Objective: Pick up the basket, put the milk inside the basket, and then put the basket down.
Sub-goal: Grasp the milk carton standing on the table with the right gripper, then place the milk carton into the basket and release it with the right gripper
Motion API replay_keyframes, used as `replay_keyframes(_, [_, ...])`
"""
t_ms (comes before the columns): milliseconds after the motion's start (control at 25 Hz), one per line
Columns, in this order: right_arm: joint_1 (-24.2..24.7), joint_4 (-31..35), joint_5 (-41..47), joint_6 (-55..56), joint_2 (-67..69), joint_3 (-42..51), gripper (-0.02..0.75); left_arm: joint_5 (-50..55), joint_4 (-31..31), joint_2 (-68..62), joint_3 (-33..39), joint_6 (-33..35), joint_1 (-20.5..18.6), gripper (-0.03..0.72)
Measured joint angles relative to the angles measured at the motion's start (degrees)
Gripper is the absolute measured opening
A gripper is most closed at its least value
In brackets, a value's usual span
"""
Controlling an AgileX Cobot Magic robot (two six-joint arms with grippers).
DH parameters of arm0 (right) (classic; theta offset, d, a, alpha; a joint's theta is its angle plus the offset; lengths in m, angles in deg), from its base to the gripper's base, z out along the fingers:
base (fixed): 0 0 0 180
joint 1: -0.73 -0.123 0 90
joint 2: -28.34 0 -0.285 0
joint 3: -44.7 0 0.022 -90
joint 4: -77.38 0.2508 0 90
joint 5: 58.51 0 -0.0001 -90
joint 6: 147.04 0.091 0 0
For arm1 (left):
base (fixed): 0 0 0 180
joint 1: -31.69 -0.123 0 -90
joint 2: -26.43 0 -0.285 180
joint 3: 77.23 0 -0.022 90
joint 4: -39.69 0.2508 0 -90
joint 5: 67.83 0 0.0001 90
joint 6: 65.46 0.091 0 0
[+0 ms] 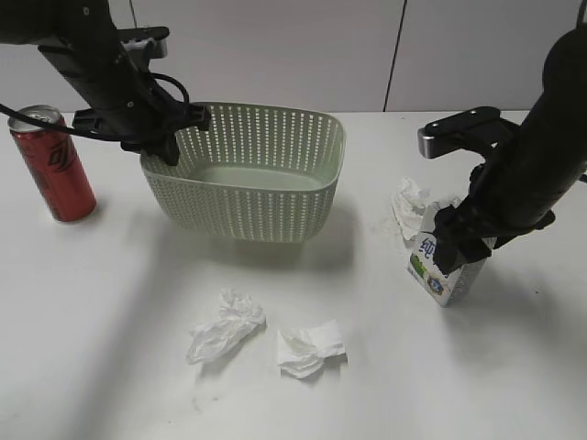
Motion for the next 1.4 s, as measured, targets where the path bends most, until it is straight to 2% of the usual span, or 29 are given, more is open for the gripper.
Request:
replay_keyframes(240, [0.0,0.2,-3.2,0.2,4.2,0.0,0.582,0.0,0.0,0.0,0.0,0.0,0.0,0.0])
replay_keyframes(320, [0.0,0.6,-3.6,0.2,4.5,0.0,0.527,0.0,0.0,0.0,0.0,0.0,0.0,0.0])
replay_keyframes(480, [0.0,1.1,-3.4,0.2,4.6,0.0,0.347,0.0,0.0,0.0,0.0,0.0,0.0,0.0])
replay_keyframes(520, [0.0,1.2,-3.4,0.2,4.6,0.0,0.328,0.0,0.0,0.0,0.0,0.0,0.0,0.0])
replay_keyframes(680, [0.0,2.0,-1.8,0.2,4.6,-0.6,0.327,0.0,0.0,0.0,0.0,0.0,0.0,0.0])
replay_keyframes(880, [0.0,2.2,5.5,0.3,2.3,-4.9,0.325,0.0,0.0,0.0,0.0,0.0,0.0,0.0])
replay_keyframes(1200, [-2.0,2.7,22.4,0.1,0.0,-24.7,0.323,0.0,0.0,0.0,0.0,0.0,0.0,0.0])
replay_keyframes(1400, [-6.5,2.9,25.4,0.1,0.8,-38.4,0.323,0.0,0.0,0.0,0.0,0.0,0.0,0.0])
